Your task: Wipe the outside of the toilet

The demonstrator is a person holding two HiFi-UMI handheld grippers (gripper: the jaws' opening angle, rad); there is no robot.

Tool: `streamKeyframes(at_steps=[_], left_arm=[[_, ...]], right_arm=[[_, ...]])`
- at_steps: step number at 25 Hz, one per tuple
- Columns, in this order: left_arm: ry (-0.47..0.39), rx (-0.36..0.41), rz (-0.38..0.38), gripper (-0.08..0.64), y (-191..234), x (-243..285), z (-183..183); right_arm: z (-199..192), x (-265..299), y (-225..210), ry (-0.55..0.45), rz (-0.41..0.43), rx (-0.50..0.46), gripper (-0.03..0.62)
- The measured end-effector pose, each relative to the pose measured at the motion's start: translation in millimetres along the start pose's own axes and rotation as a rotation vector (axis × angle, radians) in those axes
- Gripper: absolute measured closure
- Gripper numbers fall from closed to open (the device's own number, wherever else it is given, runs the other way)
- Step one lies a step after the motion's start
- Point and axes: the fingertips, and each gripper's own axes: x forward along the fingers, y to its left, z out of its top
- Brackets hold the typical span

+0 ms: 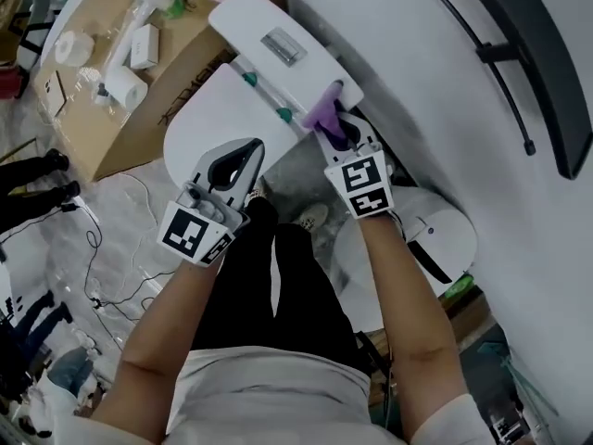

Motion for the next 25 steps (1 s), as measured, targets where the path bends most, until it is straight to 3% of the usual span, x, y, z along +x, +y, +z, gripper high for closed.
streamKeyframes(at_steps=[14, 25], left_arm=[[-0.020, -0.010, 0.052, 0.554, 49, -38, 5], [-0.029, -0.023, 0.058, 0.554, 119, -53, 20]], right_arm=[[55, 83, 17, 0.168, 0.078, -0.136, 0.505], [79, 118, 29, 0.195, 0.066, -0.033, 0.505]])
